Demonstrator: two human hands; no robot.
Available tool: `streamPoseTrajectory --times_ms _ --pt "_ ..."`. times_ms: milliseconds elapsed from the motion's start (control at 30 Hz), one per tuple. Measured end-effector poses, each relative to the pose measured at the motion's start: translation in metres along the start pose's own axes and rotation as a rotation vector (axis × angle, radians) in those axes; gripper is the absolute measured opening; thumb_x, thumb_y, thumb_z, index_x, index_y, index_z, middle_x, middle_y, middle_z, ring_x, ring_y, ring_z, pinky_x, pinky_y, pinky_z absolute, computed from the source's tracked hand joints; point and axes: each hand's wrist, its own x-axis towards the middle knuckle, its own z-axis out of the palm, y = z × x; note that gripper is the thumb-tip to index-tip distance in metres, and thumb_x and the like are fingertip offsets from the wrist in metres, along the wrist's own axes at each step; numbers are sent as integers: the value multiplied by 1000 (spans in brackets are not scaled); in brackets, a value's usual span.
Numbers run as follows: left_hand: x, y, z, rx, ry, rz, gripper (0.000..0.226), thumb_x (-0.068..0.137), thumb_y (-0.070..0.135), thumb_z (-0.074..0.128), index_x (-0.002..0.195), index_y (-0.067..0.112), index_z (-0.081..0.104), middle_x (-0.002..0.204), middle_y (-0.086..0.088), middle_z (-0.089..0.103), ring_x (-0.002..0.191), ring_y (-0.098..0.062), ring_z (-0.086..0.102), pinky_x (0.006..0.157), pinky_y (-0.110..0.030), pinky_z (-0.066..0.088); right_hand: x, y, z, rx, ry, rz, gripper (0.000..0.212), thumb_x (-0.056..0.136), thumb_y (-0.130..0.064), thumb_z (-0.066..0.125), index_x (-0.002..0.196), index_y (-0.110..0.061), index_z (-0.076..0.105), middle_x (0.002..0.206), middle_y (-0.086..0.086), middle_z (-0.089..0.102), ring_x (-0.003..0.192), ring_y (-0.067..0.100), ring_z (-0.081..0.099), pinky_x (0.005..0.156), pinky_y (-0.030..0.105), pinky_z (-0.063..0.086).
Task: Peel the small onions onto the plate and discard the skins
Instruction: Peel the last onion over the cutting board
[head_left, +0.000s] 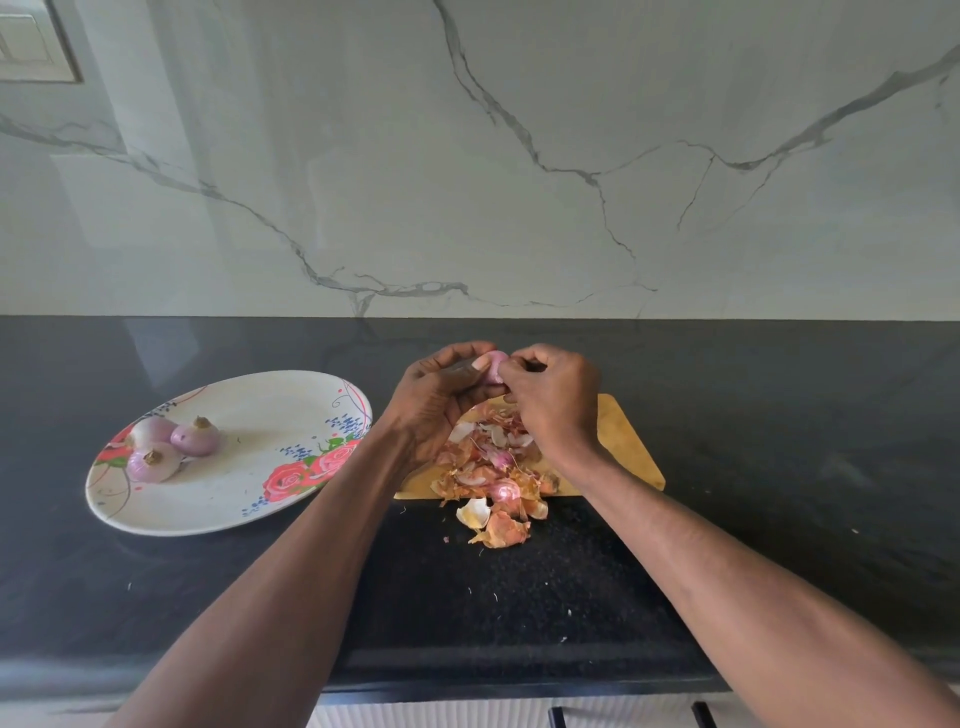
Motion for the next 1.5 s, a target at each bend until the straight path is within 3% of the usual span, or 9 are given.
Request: streamPoseTrajectory --times_ms 133,233,500,567,633,733,933,1167,1500 --pt "1 3 0 -79 11 -61 25 97 -7 51 120 -5 61 103 -19 72 88 -25 72 82 -30 62 4 -3 -8 177 -56 203 17 89 -15 73 73 -10 76 63 3 72 54 18 68 54 33 58" --pt "0 7 -1 -120 4 -113 27 98 -11 43 117 -4 61 105 -23 70 90 -28 72 83 -30 61 9 0 -9 275 -26 288 22 91 -11 64 74 -1 72 67 20 69 61 37 68 59 49 58" --pt "0 9 -3 -159 53 -130 25 83 3 63 108 0 64 102 -20 68 107 -35 63 89 -36 60 7 6 -4 56 -72 222 35 95 -20 66 67 1 65 58 9 61 49 20 57 52 36 47" --pt "1 8 -3 -166 84 -124 18 91 1 59 108 2 64 102 -18 68 104 -32 65 87 -35 61 6 6 -3 18 -137 202 12 92 -14 68 87 -9 78 78 -3 73 68 8 65 66 29 56" --pt "2 9 -5 -150 97 -123 18 99 1 52 111 5 63 101 -16 70 93 -26 68 84 -35 60 6 3 -5 34 -168 173 17 92 -19 71 106 -14 78 95 -6 77 83 5 70 76 24 58" --pt "2 10 -7 -122 87 -131 25 100 -4 47 117 5 62 97 -13 73 85 -21 69 82 -33 60 5 -4 -6 136 -203 137 32 87 -39 75 105 -12 78 89 -5 77 78 4 72 68 21 58" --pt "3 10 -3 -100 90 -109 22 97 -8 51 112 0 65 97 -14 74 84 -21 72 81 -29 62 6 -2 -7 76 -189 64 27 85 -28 79 104 -8 78 92 -2 76 77 2 70 65 14 54" --pt "3 7 -3 -73 85 -102 21 96 -8 53 112 -2 66 98 -15 75 85 -21 73 78 -28 62 2 1 -4 24 -114 -35 23 88 -30 77 92 -8 81 74 1 73 66 13 67 58 38 56" --pt "3 5 1 -65 63 -72 23 91 2 62 113 0 65 96 -12 73 85 -19 71 80 -28 61 -1 5 3 -200 -30 -185 31 94 -29 69 72 -7 68 67 1 65 55 16 58 46 41 51"
